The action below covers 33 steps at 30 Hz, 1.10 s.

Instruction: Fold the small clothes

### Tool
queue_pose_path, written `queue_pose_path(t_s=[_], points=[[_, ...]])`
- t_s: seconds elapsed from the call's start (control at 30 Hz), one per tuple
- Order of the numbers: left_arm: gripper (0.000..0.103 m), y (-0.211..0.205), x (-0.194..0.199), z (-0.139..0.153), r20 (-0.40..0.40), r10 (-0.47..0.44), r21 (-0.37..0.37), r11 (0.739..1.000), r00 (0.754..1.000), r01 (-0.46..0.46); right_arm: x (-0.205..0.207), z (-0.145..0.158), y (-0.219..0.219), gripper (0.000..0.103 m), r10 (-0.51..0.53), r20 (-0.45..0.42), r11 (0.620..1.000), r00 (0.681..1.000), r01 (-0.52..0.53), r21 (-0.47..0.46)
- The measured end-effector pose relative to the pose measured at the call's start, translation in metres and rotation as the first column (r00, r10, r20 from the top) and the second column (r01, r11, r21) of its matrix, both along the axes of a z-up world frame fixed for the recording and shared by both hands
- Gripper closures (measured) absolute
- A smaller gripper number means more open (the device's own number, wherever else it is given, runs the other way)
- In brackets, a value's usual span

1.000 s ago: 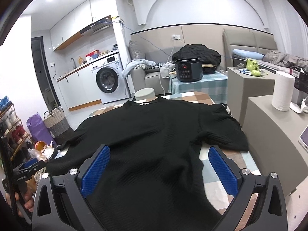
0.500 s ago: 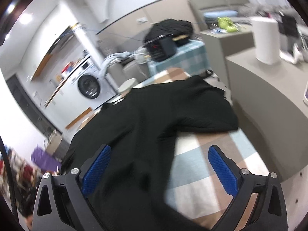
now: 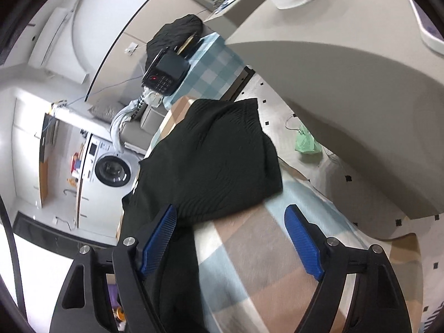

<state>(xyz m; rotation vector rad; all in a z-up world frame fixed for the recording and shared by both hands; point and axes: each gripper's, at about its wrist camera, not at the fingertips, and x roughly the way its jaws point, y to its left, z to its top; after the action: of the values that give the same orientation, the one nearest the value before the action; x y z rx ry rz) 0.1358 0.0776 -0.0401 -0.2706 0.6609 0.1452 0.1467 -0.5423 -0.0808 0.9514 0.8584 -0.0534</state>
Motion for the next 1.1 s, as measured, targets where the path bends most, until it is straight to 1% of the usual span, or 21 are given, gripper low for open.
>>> queue_pose_path(t_s=[0.1,0.17,0.2,0.27,0.33,0.37,0.4,0.43,0.53,0.6,0.67,0.73,0.83,0.87,0.97,1.03,1.1], points=[[0.005,-0.003,0.004,-0.002,-0.003,-0.007,0.009,1.000,1.000,0.007,0.009,0.002,-0.003,0.023,-0.007,-0.006,1.000,1.000,0.006,-0.023],[0.005,-0.004,0.008,-0.003,-0.003,-0.012,0.009,1.000,1.000,0.012,0.017,0.004,0.002,0.025,-0.011,-0.013,0.999,1.000,0.010,-0.052],[0.005,-0.004,0.010,-0.004,-0.003,-0.015,0.009,1.000,1.000,0.015,0.020,0.004,0.004,0.029,-0.019,-0.019,0.998,1.000,0.018,-0.067],[0.005,-0.005,0.013,-0.006,-0.003,-0.016,0.009,1.000,1.000,0.016,0.024,0.005,0.006,0.041,-0.037,-0.041,0.994,0.998,0.033,-0.101],[0.005,-0.005,0.011,-0.006,-0.003,-0.019,0.007,1.000,1.000,0.019,0.030,0.005,0.008,0.064,-0.055,-0.074,0.988,0.996,0.044,-0.149],[0.005,-0.005,0.013,-0.007,-0.004,-0.021,0.006,1.000,1.000,0.021,0.033,0.005,0.008,0.070,-0.064,-0.092,0.984,0.994,0.048,-0.174],[0.005,-0.005,0.014,-0.008,-0.004,-0.022,0.007,1.000,1.000,0.022,0.034,0.004,0.008,0.080,-0.076,-0.108,0.980,0.991,0.055,-0.190],[0.005,-0.005,0.016,-0.009,-0.005,-0.021,0.007,1.000,1.000,0.021,0.036,0.003,0.008,0.085,-0.083,-0.113,0.978,0.990,0.060,-0.198],[0.005,-0.003,0.017,-0.010,-0.002,-0.020,-0.004,1.000,1.000,0.020,0.033,0.009,0.008,0.088,-0.106,-0.108,0.966,0.988,0.077,-0.248],[0.005,0.001,0.016,-0.011,0.006,-0.022,-0.008,1.000,1.000,0.022,0.030,0.015,0.008,0.089,-0.125,-0.090,0.961,0.988,0.098,-0.258],[0.005,0.003,0.016,-0.011,0.012,-0.024,-0.008,1.000,1.000,0.024,0.029,0.025,0.010,0.089,-0.139,-0.062,0.953,0.988,0.117,-0.279],[0.005,0.006,0.014,-0.012,0.016,-0.024,-0.012,1.000,1.000,0.024,0.033,0.042,0.018,0.089,-0.130,-0.026,0.942,0.991,0.115,-0.314],[0.005,0.012,0.011,-0.012,0.024,-0.024,-0.023,0.999,0.999,0.025,0.044,0.068,0.036,0.089,-0.086,0.052,0.935,0.995,0.098,-0.340],[0.005,0.013,0.010,-0.012,0.027,-0.022,-0.025,0.999,0.999,0.023,0.051,0.078,0.047,0.089,-0.050,0.091,0.937,0.995,0.078,-0.340],[0.005,0.018,0.007,-0.009,0.034,-0.015,-0.027,1.000,0.999,0.015,0.072,0.105,0.088,0.089,0.081,0.161,0.931,0.984,-0.017,-0.365],[0.005,0.020,0.004,-0.007,0.041,-0.010,-0.027,1.000,0.999,0.011,0.087,0.117,0.127,0.089,0.207,0.186,0.917,0.961,-0.124,-0.378],[0.005,0.022,-0.001,-0.005,0.045,-0.004,-0.024,1.000,0.999,0.005,0.099,0.115,0.169,0.089,0.348,0.156,0.884,0.925,-0.267,-0.384]])
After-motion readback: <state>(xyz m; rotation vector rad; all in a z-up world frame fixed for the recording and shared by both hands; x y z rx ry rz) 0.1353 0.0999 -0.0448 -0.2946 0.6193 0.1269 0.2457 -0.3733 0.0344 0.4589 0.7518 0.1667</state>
